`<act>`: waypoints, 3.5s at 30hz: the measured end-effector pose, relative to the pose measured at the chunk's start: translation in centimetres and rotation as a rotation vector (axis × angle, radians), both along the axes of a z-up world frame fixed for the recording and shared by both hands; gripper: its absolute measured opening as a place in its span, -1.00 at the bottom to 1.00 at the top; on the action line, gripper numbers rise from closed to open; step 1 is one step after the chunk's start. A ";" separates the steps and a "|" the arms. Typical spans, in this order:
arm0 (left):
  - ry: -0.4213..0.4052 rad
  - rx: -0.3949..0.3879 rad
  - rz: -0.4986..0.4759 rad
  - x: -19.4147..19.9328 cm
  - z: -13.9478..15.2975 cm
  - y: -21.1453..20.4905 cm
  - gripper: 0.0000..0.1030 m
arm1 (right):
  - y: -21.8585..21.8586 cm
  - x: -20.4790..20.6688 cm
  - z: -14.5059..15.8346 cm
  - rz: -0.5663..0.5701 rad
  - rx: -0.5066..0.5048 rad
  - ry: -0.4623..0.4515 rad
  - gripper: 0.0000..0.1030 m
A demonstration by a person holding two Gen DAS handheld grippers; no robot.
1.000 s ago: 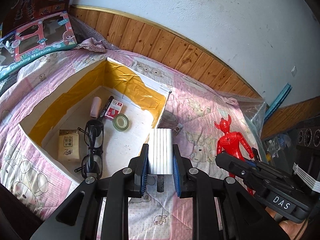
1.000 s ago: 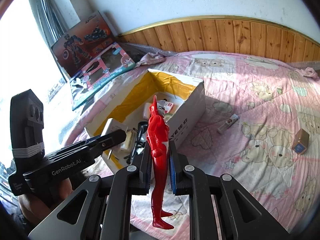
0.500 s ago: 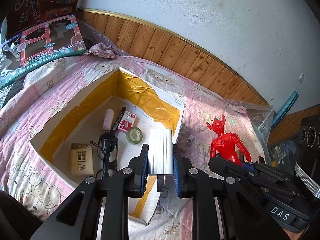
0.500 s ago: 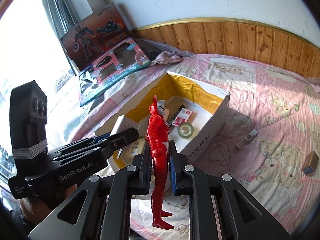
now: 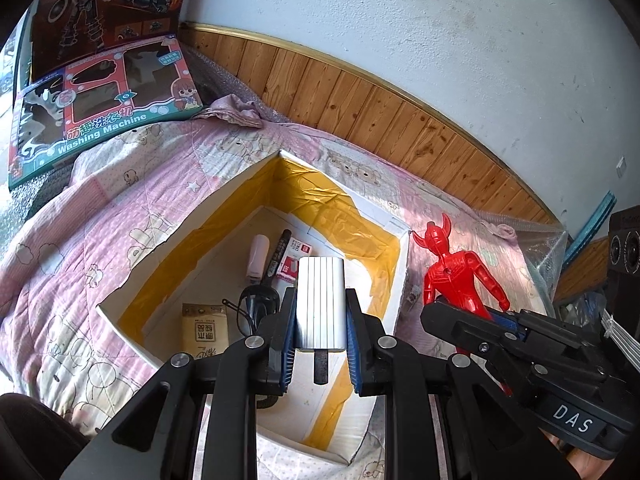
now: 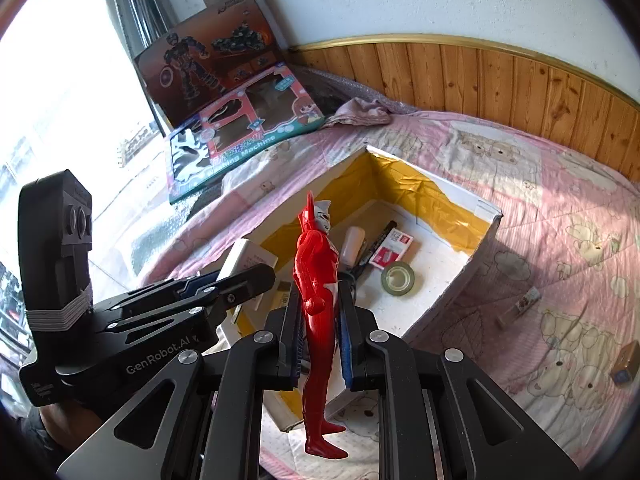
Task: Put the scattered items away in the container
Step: 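Carry the white charger and red figure toward the cardboard box with both tools, then lower the charger and red figure over the box opening with both tools, then open both tools to drop the charger and red figure into the box, then move the left tool to the clear lighter while the right tool reaches the tan square box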
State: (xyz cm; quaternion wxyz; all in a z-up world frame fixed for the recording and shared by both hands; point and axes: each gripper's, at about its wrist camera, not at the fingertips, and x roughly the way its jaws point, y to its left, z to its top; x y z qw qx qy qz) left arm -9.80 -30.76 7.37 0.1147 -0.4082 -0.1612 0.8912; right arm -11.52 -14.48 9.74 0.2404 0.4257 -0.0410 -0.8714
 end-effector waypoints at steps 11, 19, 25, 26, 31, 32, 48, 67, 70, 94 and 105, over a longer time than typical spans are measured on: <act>-0.043 -0.006 -0.003 -1.1 -1.5 0.0 -0.57 | -0.3 -3.7 -1.0 0.004 -0.016 -0.046 -0.69; -0.072 -0.038 -0.031 -2.8 -2.9 1.7 -0.57 | 0.1 -7.2 -2.2 -0.005 -0.016 -0.090 -0.70; -0.117 -0.045 -0.053 -4.0 -4.4 3.0 -0.57 | 1.1 -9.8 -3.6 -0.025 -0.022 -0.138 -0.70; -0.129 -0.042 -0.055 -4.1 -4.7 3.1 -0.57 | 1.3 -10.2 -3.9 -0.028 -0.023 -0.147 -0.70; -0.182 -0.034 -0.071 -4.5 -6.5 4.2 -0.57 | 1.8 -11.8 -5.3 -0.038 -0.013 -0.176 -0.70; -0.186 -0.036 -0.073 -4.6 -6.7 4.4 -0.57 | 1.9 -12.1 -5.6 -0.039 -0.012 -0.182 -0.70; -0.271 -0.062 -0.105 -6.7 -9.6 5.6 -0.56 | 1.8 -14.6 -9.3 -0.042 0.120 -0.199 -0.67; -0.139 -0.181 -0.075 -0.9 -4.4 4.3 -0.34 | 7.2 -4.2 -5.3 -0.033 -0.137 -0.076 -0.57; -0.123 -0.210 -0.068 0.2 -3.6 5.1 -0.34 | 8.3 -2.0 -5.6 -0.035 -0.199 -0.089 -0.57; -0.035 -0.236 -0.271 4.8 -1.7 18.4 -0.12 | 22.1 5.9 -9.8 -0.370 -0.354 -0.159 -0.37; -0.011 -0.261 -0.330 0.7 -3.6 23.8 -0.01 | 32.3 6.8 -9.7 -0.629 -0.319 -0.109 -0.19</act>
